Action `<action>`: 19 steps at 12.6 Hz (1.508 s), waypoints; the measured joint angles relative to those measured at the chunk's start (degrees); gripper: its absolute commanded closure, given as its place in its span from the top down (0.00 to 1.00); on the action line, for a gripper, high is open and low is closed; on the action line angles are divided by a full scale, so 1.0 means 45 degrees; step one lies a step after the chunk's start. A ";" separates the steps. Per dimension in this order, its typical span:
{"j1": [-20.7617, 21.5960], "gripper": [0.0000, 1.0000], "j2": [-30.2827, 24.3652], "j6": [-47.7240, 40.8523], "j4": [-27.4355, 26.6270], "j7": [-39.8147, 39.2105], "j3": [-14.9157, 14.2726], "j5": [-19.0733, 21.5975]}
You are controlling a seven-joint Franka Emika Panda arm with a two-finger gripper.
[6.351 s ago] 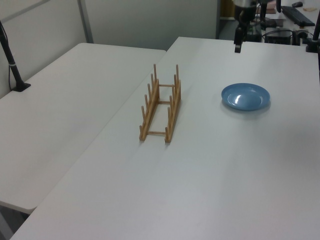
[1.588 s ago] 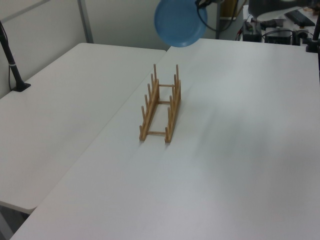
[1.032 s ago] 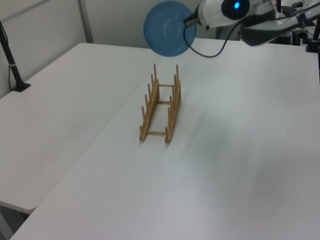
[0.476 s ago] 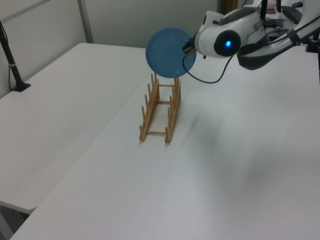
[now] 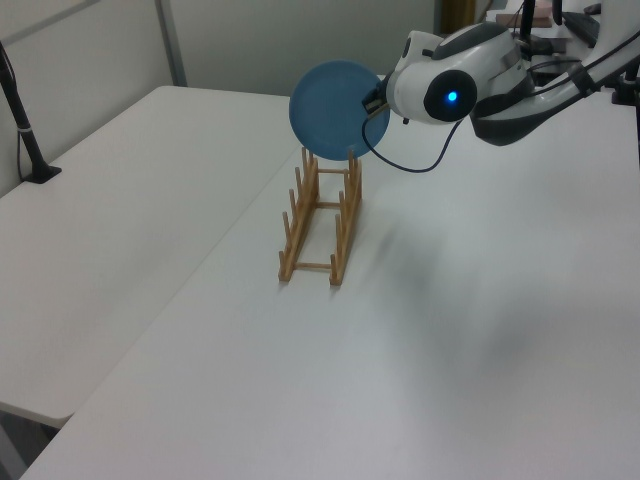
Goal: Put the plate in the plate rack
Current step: 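Lower the plate into a rack slot and open the gripper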
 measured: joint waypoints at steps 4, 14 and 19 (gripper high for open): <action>0.0000 0.00 0.0384 -0.0001 0.0136 0.0341 -0.0001 0.0000; 0.0136 1.00 0.1300 -0.0015 0.0924 0.1357 -0.0001 0.0028; -0.0082 1.00 0.0492 -0.0019 0.2044 0.0375 -0.0029 0.3664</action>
